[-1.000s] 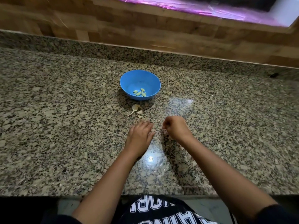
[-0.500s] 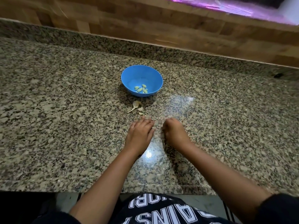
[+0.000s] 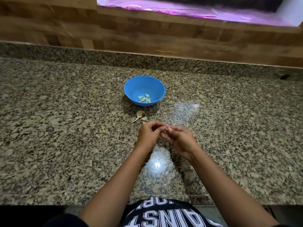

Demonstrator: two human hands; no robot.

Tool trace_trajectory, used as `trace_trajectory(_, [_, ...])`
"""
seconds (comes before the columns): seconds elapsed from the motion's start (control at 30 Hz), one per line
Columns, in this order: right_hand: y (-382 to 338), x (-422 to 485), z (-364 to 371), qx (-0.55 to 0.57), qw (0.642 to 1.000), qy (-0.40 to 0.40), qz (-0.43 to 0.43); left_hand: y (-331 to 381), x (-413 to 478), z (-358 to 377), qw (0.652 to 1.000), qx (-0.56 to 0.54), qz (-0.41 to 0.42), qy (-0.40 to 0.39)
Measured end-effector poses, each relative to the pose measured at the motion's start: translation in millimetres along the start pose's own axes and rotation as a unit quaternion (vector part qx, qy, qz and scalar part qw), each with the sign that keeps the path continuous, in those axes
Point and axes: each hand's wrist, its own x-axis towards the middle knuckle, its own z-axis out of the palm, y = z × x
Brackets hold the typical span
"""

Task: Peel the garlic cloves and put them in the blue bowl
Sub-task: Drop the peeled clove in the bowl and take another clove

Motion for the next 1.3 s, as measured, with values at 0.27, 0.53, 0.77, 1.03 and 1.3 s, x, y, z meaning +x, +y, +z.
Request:
trace_trajectory(0.27, [-4.3, -6.5, 2.6, -0.041, 0.999, -0.002, 0.01, -0.1, -4.5, -1.1, 0.997, 0.055, 0.058, 0.01])
trace_trajectory(0.53, [-11.7, -13.3, 3.8, -0.105, 0.994, -0.022, 0.02, 1.2, -4.7, -0.1, 0.981, 0.161, 0.099, -0.04])
trace_trajectory(0.77, [-8.1, -9.2, 8.6, -0.093, 0.995, 0.016, 0.034, 2.0, -9.3, 7.1, 0.969, 0.22, 0.103, -0.042])
trace_trajectory(1.03, [-5.4, -0.6, 12.8, -0.056, 0.996, 0.055, 0.049, -10.0, -8.7, 6.2, 0.943, 0.3, 0.139, -0.046])
trace_trajectory(1.3, [-8.2, -2.3, 0.7, -0.081, 0.996, 0.032, 0.031, -16.3, -13.2, -2.8, 0.962, 0.26, 0.04, -0.068])
